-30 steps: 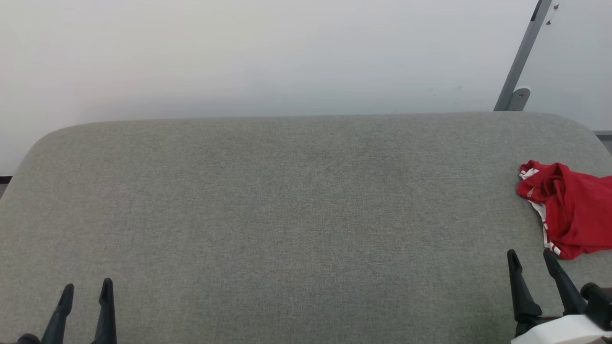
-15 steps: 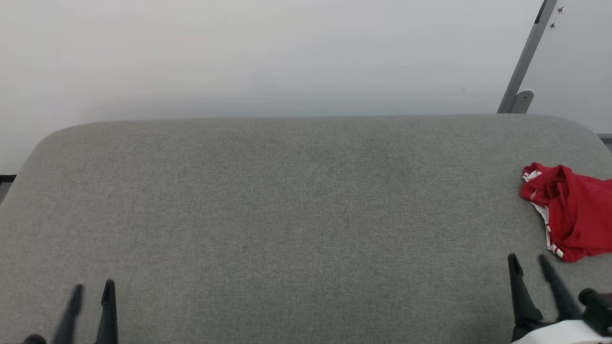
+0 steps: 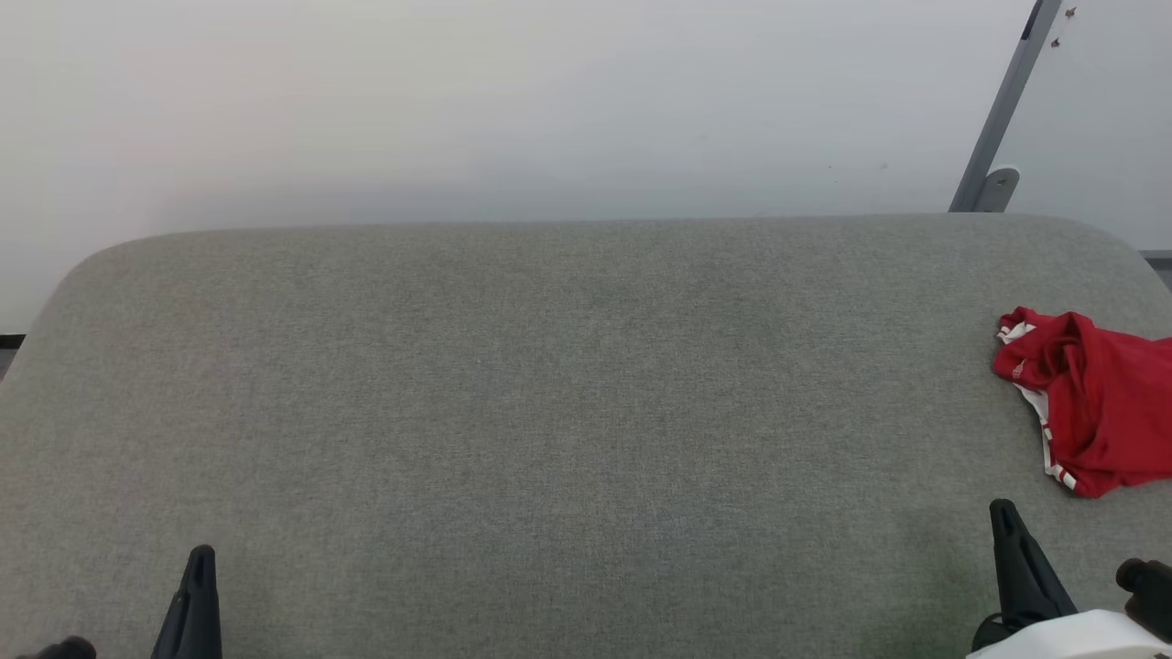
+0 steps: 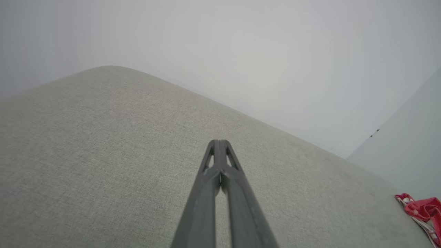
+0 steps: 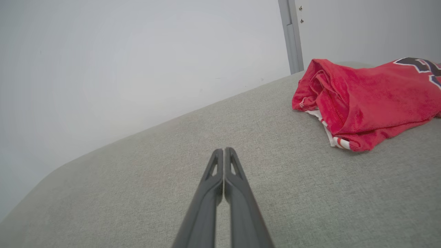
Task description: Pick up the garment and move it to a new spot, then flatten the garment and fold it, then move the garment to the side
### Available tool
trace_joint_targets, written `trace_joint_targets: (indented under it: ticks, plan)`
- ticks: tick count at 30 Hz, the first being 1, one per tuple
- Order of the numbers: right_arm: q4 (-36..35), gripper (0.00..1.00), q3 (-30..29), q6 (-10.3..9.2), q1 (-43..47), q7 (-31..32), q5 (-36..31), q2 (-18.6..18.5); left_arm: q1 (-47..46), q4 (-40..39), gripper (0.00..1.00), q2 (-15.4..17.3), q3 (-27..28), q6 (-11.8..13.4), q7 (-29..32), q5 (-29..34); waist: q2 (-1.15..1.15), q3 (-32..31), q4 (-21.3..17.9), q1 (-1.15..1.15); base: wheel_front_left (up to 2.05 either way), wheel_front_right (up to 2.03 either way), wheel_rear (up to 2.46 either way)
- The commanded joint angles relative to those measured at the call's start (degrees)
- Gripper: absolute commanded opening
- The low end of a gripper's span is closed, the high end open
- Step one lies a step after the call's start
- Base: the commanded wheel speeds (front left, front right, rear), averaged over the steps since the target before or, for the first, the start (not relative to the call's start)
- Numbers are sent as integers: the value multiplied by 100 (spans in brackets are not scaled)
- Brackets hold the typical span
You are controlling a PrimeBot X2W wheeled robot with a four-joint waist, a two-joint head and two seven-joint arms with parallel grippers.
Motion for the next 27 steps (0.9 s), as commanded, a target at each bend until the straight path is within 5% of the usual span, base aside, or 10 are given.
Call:
trace_joint_targets:
  ticks: [1,27]
  plan:
    - [-79,0,-31,0,-174,55,258,-4,-191,-33,0,25,47,-3,70,-256,0,4,-5,0,0,0,0]
    - [-19,0,-111,-1,-502,560,2192,173,-730,252,0,-280,105,-10,639,-2005,0,59,-64,0,0,0,0]
